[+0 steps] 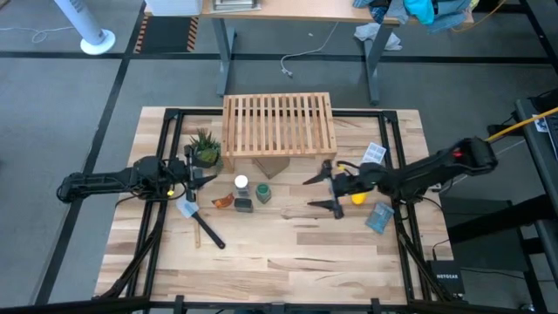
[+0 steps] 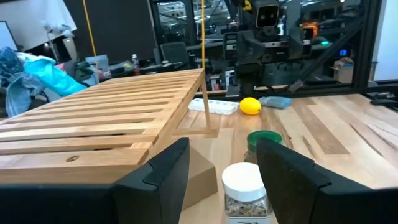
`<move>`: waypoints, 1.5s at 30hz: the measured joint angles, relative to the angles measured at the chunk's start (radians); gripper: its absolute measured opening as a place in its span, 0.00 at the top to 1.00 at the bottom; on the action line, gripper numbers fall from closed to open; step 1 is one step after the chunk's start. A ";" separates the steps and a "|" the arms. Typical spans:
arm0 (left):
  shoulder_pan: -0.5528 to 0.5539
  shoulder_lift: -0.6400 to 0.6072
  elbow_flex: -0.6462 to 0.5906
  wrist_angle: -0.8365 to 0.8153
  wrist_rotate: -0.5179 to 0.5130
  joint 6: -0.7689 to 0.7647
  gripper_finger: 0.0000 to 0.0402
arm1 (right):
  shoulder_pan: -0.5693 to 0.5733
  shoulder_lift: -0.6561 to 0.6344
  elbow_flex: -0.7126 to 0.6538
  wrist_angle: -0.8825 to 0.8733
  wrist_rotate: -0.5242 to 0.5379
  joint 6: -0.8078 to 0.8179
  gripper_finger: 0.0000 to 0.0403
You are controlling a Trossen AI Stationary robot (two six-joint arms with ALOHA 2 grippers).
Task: Shelf spices
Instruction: Put the green seasoning bottle on the shelf
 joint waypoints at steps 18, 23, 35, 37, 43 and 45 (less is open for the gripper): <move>-0.001 0.000 0.000 -0.009 0.001 -0.006 0.55 | -0.003 0.230 0.415 -0.544 0.196 0.006 0.25; -0.001 0.000 0.000 -0.009 0.001 -0.006 0.55 | -0.003 0.242 0.405 -0.540 0.218 0.006 0.25; -0.001 0.000 0.000 -0.009 0.002 -0.006 0.55 | -0.011 0.464 0.402 -0.355 0.226 -0.004 0.25; -0.001 0.000 0.000 -0.009 0.003 -0.007 0.55 | -0.030 0.486 0.403 -0.321 0.226 -0.004 0.25; -0.001 0.000 0.000 -0.011 0.010 -0.007 0.55 | -0.085 0.551 0.403 -0.252 0.155 0.028 0.25; -0.001 0.000 0.000 -0.011 0.010 -0.006 0.55 | -0.095 0.573 0.403 -0.214 0.110 0.031 0.25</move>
